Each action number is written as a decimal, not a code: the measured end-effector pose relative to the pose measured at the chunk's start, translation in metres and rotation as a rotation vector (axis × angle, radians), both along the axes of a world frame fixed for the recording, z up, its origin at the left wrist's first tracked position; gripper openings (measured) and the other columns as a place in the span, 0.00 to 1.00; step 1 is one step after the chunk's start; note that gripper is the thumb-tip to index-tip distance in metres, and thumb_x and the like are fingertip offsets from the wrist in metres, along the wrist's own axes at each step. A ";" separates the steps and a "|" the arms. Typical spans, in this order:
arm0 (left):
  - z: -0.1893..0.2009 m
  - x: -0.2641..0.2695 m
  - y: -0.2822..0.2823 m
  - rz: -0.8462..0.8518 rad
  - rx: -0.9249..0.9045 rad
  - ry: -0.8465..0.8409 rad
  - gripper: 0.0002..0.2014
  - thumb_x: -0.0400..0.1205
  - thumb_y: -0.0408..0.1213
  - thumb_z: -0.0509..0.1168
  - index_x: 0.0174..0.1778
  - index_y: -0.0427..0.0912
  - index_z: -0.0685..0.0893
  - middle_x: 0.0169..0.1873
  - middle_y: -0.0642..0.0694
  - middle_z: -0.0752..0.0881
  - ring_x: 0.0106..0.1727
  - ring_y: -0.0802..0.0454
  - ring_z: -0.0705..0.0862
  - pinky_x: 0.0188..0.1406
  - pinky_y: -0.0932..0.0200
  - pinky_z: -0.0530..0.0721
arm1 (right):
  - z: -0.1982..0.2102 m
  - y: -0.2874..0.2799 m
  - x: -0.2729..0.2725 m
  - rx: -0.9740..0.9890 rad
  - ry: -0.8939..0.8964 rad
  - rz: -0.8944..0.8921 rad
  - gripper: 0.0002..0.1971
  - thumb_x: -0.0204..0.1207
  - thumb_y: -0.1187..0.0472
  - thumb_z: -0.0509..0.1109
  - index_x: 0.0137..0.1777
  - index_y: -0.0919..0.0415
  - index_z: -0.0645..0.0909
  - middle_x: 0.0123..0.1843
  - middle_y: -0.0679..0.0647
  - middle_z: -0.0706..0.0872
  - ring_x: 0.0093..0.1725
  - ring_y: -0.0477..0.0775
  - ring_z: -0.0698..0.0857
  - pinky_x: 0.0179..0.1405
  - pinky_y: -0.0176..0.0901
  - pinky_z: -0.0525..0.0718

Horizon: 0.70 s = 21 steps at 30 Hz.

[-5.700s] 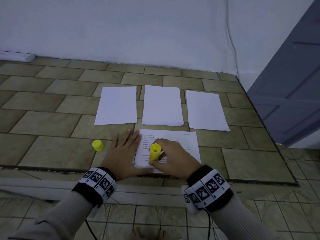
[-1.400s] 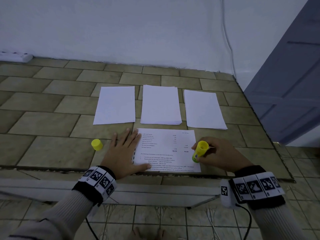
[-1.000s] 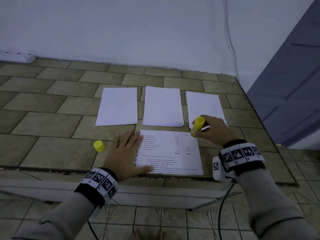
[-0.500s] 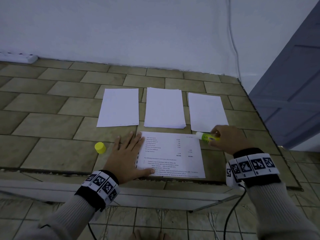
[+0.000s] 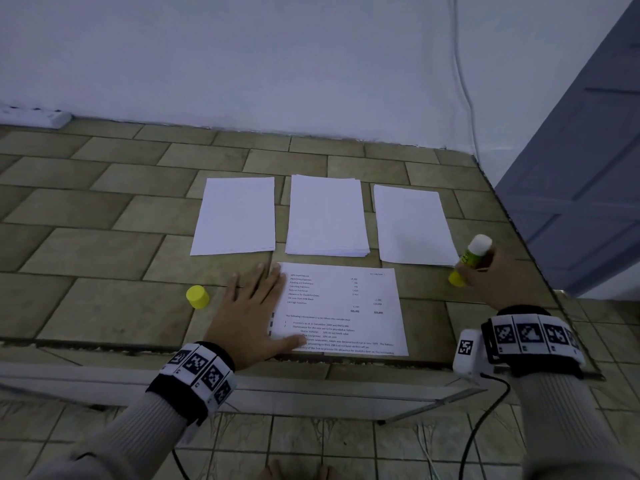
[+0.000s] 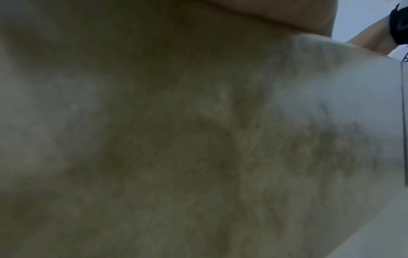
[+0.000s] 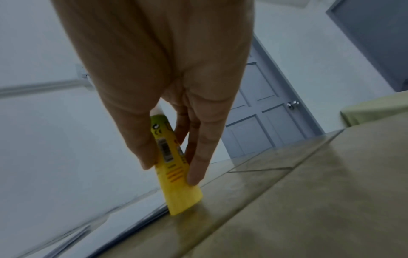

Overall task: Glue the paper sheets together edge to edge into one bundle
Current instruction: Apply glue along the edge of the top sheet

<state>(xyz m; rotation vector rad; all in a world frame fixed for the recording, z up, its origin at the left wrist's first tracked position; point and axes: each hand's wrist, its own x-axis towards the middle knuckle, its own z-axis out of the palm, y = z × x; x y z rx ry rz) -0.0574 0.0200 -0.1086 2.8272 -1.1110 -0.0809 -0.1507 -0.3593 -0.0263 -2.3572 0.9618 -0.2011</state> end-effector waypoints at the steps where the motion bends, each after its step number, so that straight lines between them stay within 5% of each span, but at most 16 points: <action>1: 0.000 0.000 0.000 0.001 0.003 -0.002 0.59 0.69 0.84 0.37 0.86 0.41 0.51 0.85 0.49 0.45 0.86 0.48 0.45 0.82 0.32 0.45 | -0.003 -0.003 0.000 -0.007 -0.002 -0.014 0.23 0.75 0.58 0.74 0.64 0.70 0.74 0.56 0.67 0.82 0.48 0.60 0.77 0.43 0.45 0.70; 7: -0.002 0.001 0.000 0.004 0.028 -0.005 0.57 0.71 0.83 0.38 0.86 0.41 0.50 0.85 0.47 0.43 0.86 0.47 0.43 0.82 0.32 0.46 | -0.014 -0.011 0.001 0.013 -0.028 -0.041 0.22 0.74 0.58 0.76 0.61 0.71 0.76 0.52 0.66 0.82 0.46 0.59 0.77 0.43 0.45 0.71; 11: -0.003 0.002 0.000 0.005 0.028 -0.015 0.57 0.71 0.83 0.38 0.86 0.40 0.50 0.85 0.46 0.44 0.86 0.48 0.43 0.82 0.33 0.45 | -0.009 -0.005 -0.007 -0.017 0.211 -0.023 0.16 0.77 0.52 0.72 0.37 0.63 0.72 0.32 0.59 0.77 0.31 0.53 0.74 0.30 0.43 0.66; 13: -0.002 0.001 -0.001 0.010 0.022 -0.012 0.57 0.72 0.82 0.38 0.86 0.39 0.50 0.85 0.46 0.45 0.86 0.48 0.43 0.82 0.33 0.44 | -0.008 0.006 -0.012 0.005 0.357 0.053 0.18 0.79 0.53 0.69 0.32 0.63 0.71 0.30 0.58 0.78 0.30 0.53 0.75 0.29 0.42 0.68; 18: -0.003 0.002 0.000 0.009 0.033 -0.015 0.55 0.72 0.80 0.32 0.86 0.41 0.44 0.85 0.48 0.40 0.86 0.49 0.39 0.81 0.39 0.36 | -0.010 0.047 0.016 -0.027 0.279 0.302 0.10 0.78 0.59 0.68 0.40 0.66 0.81 0.38 0.58 0.83 0.38 0.54 0.80 0.36 0.41 0.75; 21: -0.004 0.002 0.000 0.005 -0.002 -0.012 0.53 0.76 0.78 0.34 0.86 0.38 0.50 0.85 0.45 0.47 0.86 0.47 0.45 0.82 0.35 0.43 | -0.004 0.060 0.047 -0.069 0.108 0.316 0.07 0.76 0.61 0.70 0.50 0.63 0.83 0.49 0.56 0.84 0.49 0.54 0.82 0.47 0.40 0.77</action>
